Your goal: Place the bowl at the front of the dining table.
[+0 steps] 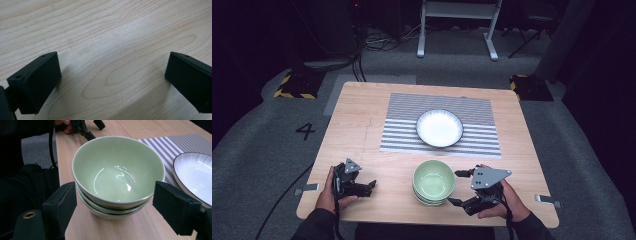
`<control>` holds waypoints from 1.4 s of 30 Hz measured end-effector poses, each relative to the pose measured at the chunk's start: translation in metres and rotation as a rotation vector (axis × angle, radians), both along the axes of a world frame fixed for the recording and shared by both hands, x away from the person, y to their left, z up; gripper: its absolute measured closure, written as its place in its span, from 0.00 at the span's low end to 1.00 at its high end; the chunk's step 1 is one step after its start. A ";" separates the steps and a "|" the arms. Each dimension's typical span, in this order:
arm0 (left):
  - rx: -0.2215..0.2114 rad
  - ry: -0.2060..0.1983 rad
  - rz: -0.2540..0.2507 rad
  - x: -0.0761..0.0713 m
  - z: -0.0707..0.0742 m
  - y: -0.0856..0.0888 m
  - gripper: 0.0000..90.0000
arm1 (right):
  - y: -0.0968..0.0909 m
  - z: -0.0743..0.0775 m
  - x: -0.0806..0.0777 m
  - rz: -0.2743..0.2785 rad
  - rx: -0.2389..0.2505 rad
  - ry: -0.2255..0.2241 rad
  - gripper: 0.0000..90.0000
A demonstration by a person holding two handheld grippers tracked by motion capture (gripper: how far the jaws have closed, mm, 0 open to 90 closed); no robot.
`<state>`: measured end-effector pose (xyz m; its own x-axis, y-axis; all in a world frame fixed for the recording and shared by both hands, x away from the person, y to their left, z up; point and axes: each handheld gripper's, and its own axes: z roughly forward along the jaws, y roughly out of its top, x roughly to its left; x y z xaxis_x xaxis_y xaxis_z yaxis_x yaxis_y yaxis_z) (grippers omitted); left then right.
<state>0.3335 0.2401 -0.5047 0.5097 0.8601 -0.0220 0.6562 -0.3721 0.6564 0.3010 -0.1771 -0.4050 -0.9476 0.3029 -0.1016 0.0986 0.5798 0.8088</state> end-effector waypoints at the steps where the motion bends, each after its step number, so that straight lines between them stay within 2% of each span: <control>1: 0.000 0.000 0.000 0.000 0.000 0.000 0.00 | 0.002 0.001 0.000 0.004 -0.005 0.000 0.22; 8: 0.000 0.000 0.000 0.000 0.000 0.000 0.00 | 0.011 0.001 0.002 0.029 -0.027 0.001 0.23; 12: 0.000 0.000 0.000 0.000 0.000 0.000 0.00 | 0.016 -0.003 0.004 0.056 -0.032 0.026 0.23; 13: 0.000 0.000 0.000 0.000 0.000 0.000 0.00 | 0.019 -0.006 0.005 0.064 -0.047 0.034 0.23; 21: 0.000 0.000 0.000 0.000 0.000 0.000 0.00 | 0.026 -0.013 0.010 0.097 -0.048 0.065 0.22; 26: 0.000 0.000 0.000 0.000 0.000 0.000 0.00 | 0.031 -0.019 0.014 0.126 -0.077 0.093 0.25; 27: 0.000 0.000 0.000 0.000 0.000 0.000 0.00 | 0.034 -0.020 0.015 0.142 -0.086 0.116 0.30; 29: 0.000 0.000 0.000 0.000 0.000 0.000 0.00 | 0.035 -0.021 0.017 0.152 -0.098 0.127 0.33; 31: 0.000 0.000 0.000 0.000 0.000 0.000 0.00 | 0.040 -0.025 0.019 0.193 -0.115 0.174 0.43; 32: 0.000 0.000 0.000 0.000 0.000 0.000 0.00 | 0.040 -0.025 0.019 0.193 -0.115 0.174 0.43; 33: 0.000 0.000 0.000 0.000 0.000 0.000 0.00 | 0.044 -0.026 0.019 0.207 -0.120 0.202 0.53; 34: 0.000 0.000 0.000 0.000 0.000 0.000 0.00 | 0.044 -0.026 0.019 0.207 -0.120 0.202 0.53; 35: 0.000 0.000 0.000 0.000 0.000 0.000 0.00 | 0.046 -0.026 0.020 0.238 -0.120 0.242 0.61; 36: 0.000 0.000 0.000 0.000 0.000 0.000 0.00 | 0.046 -0.026 0.020 0.238 -0.120 0.242 0.61; 37: 0.000 0.000 0.000 0.000 0.000 0.000 0.00 | 0.048 -0.027 0.021 0.261 -0.114 0.270 0.71; 38: 0.000 0.000 0.000 0.000 0.000 0.000 0.00 | 0.048 -0.027 0.021 0.261 -0.114 0.270 0.71; 40: 0.000 0.000 0.000 0.000 0.000 0.000 0.00 | 0.049 -0.027 0.022 0.251 -0.099 0.290 0.78; 41: 0.000 0.000 0.000 0.000 0.000 0.000 0.00 | 0.049 -0.027 0.025 0.262 -0.083 0.317 0.79; 42: 0.000 0.000 0.000 0.000 0.000 0.000 0.00 | 0.049 -0.027 0.025 0.262 -0.083 0.317 0.79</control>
